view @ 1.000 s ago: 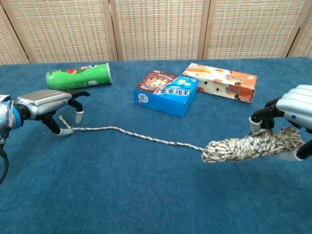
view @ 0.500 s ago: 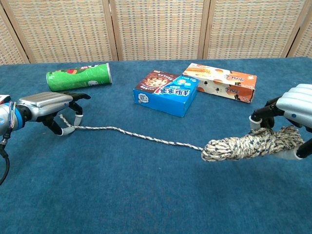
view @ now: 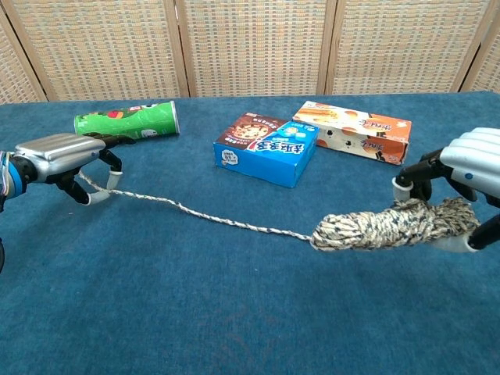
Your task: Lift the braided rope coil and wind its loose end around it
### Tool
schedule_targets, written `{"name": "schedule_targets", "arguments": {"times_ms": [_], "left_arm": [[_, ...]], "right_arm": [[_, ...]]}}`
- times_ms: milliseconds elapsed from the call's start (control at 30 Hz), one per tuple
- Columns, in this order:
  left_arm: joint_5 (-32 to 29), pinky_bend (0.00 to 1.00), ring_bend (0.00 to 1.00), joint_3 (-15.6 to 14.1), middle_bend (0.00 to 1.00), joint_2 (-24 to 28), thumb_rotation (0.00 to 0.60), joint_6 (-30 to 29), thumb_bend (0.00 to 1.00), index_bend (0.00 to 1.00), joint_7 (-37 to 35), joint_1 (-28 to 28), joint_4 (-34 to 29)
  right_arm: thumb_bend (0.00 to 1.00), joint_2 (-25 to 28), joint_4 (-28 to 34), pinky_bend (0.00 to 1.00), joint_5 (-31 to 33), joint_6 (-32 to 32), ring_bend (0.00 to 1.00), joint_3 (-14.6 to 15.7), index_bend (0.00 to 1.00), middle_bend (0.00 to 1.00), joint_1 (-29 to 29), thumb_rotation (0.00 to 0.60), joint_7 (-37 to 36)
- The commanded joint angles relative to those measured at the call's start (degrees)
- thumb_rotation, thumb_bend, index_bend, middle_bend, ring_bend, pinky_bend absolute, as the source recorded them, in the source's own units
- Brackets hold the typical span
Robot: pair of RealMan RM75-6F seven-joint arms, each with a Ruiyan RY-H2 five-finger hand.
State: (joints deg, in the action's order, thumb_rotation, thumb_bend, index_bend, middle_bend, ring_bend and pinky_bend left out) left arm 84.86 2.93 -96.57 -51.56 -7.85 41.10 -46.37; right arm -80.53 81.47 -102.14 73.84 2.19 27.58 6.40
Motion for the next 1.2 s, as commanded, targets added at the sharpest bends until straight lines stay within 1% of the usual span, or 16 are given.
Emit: {"name": "schedule_targets", "arguments": {"times_ms": [33, 200, 300, 400, 467, 533, 600, 700, 733, 767, 867, 933, 1000, 1067, 1133, 1200], "left_arm": [[1.0, 0.00, 0.00, -0.4, 0.00, 1.4, 0.600, -2.4, 0.43, 0.71, 0.5, -0.6, 0.3], [1.8, 0.00, 0.00, -1.1, 0.00, 2.9, 0.600, -5.0, 0.47, 0.71, 1.2, -1.8, 1.4], [2.9, 0.00, 0.00, -1.9, 0.00, 4.4, 0.600, -7.8, 0.48, 0.71, 0.8, -2.9, 2.2], [4.0, 0.00, 0.00, -2.6, 0.00, 5.2, 0.600, -9.6, 0.48, 0.71, 0.0, -3.6, 2.9], [4.9, 0.00, 0.00, -3.1, 0.00, 5.7, 0.600, -11.1, 0.48, 0.71, -0.6, -3.9, 3.1], [5.8, 0.00, 0.00, -3.6, 0.00, 6.2, 0.600, -12.8, 0.48, 0.71, -1.1, -4.3, 3.0], [6.8, 0.00, 0.00, -4.2, 0.00, 6.6, 0.600, -14.1, 0.48, 0.71, -1.2, -4.6, 2.6], [8.3, 0.00, 0.00, -5.0, 0.00, 7.1, 0.600, -15.8, 0.48, 0.71, -0.7, -4.8, 1.9], [9.8, 0.00, 0.00, -5.8, 0.00, 7.5, 0.600, -17.6, 0.48, 0.71, 0.1, -4.9, 1.1], [10.6, 0.00, 0.00, -6.3, 0.00, 7.8, 0.600, -18.6, 0.48, 0.71, 0.5, -5.1, 0.4], [13.2, 0.00, 0.00, -7.2, 0.00, 9.1, 0.600, -21.9, 0.48, 0.71, 2.5, -5.1, -2.5], [14.8, 0.00, 0.00, -7.3, 0.00, 10.2, 0.600, -24.1, 0.49, 0.71, 4.2, -4.9, -5.4], [15.5, 0.00, 0.00, -7.2, 0.00, 11.0, 0.600, -25.3, 0.49, 0.71, 5.2, -4.7, -7.6], [16.6, 0.00, 0.00, -6.7, 0.00, 12.8, 0.600, -27.0, 0.49, 0.71, 5.0, -4.1, -12.9], [16.4, 0.00, 0.00, -5.8, 0.00, 14.9, 0.600, -26.7, 0.49, 0.71, 4.5, -3.2, -18.6], [15.3, 0.00, 0.00, -4.6, 0.00, 17.1, 0.600, -25.4, 0.49, 0.72, 3.5, -2.2, -24.7]], "right_arm": [[0.52, 0.6, 3.1, 0.68, 0.4, -0.2, 0.48, -1.9, 0.61, 0.64, 1.6, 0.600, -2.0], [0.61, 1.1, 7.4, 0.72, 3.7, -3.0, 0.51, -5.9, 0.63, 0.68, 4.6, 0.600, -4.6], [0.63, 1.5, 11.2, 0.75, 8.3, -6.7, 0.52, -10.7, 0.63, 0.69, 7.9, 0.600, -4.5], [0.65, 1.8, 14.4, 0.77, 13.0, -9.5, 0.52, -14.1, 0.63, 0.69, 9.8, 0.600, -1.9], [0.67, 1.7, 16.9, 0.78, 18.2, -11.5, 0.52, -16.8, 0.63, 0.70, 11.1, 0.600, 0.6], [0.72, 0.8, 18.8, 0.80, 24.3, -12.2, 0.54, -19.7, 0.63, 0.71, 12.2, 0.600, 5.0], [0.78, -0.3, 20.0, 0.82, 29.4, -11.9, 0.55, -21.6, 0.64, 0.73, 13.3, 0.600, 10.3], [0.81, -1.8, 20.8, 0.84, 36.3, -10.8, 0.56, -23.7, 0.64, 0.73, 14.8, 0.600, 17.4], [0.82, -3.1, 20.7, 0.85, 41.5, -10.1, 0.57, -25.2, 0.64, 0.73, 15.8, 0.600, 20.6], [0.83, -3.9, 20.5, 0.85, 44.9, -9.6, 0.57, -26.0, 0.65, 0.74, 16.7, 0.600, 23.1], [0.84, -6.3, 19.3, 0.86, 53.7, -7.8, 0.58, -27.2, 0.65, 0.74, 19.6, 0.600, 30.2], [0.84, -7.8, 18.0, 0.86, 57.9, -6.6, 0.58, -27.1, 0.65, 0.74, 21.5, 0.600, 34.4], [0.85, -8.8, 17.2, 0.86, 60.0, -5.9, 0.58, -27.1, 0.65, 0.74, 22.7, 0.600, 36.5], [0.86, -10.4, 15.9, 0.86, 62.9, -5.4, 0.58, -26.8, 0.65, 0.75, 24.4, 0.600, 39.2], [0.87, -11.6, 15.3, 0.86, 64.6, -5.2, 0.58, -26.6, 0.66, 0.76, 25.7, 0.600, 40.5], [0.88, -12.6, 14.8, 0.87, 64.9, -4.8, 0.58, -26.1, 0.66, 0.76, 26.8, 0.600, 41.3]]}}
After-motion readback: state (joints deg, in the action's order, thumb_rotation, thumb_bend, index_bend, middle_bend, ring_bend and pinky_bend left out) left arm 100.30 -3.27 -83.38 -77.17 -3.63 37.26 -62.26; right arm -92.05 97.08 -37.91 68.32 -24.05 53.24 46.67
